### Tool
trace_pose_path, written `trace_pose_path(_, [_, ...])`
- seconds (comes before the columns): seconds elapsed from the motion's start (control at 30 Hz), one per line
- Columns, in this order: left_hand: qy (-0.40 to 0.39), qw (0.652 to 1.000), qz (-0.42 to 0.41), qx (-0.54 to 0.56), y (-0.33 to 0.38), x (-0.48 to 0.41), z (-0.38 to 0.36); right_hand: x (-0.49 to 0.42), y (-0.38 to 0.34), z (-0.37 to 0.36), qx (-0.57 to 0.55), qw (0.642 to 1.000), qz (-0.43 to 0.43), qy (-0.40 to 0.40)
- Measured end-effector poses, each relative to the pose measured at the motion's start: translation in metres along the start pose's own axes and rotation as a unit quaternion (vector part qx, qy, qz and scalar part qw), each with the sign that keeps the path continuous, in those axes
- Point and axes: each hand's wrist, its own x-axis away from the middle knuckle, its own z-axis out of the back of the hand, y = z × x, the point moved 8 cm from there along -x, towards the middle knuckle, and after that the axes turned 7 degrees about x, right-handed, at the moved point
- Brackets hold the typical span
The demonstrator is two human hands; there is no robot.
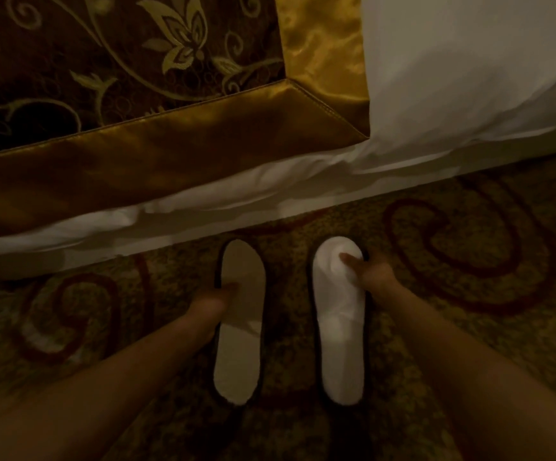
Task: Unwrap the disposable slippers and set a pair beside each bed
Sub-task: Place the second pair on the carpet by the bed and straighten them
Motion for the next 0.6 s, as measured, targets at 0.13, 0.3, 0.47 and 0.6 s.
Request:
trace_pose_path(0.13, [0.026, 0.985, -0.08, -0.15, 0.017, -0.003, 0.002, -0.008, -0.021, -0.001, 0.294, 0.953, 0.028, 0.074])
trace_pose_path(0.3, [0.057, 0.908, -0.172, -0.377, 0.029, 0.014, -0.007, 0.03, -0.07, -0.064, 0.243, 0.953, 0.17, -0.059])
trace_pose_path(0.47, [-0.013, 0.832, -0.265, -0.487, 0.016, 0.042, -0.047, 0.065, -0.068, -0.148, 0.08, 0.948, 0.024, -0.306])
trace_pose_path(0.6, [-0.093, 0.875, -0.263, -0.397, 0.002, 0.042, -0.056, 0.038, -0.047, -0.145, 0.128, 0.963, 0.01, -0.237])
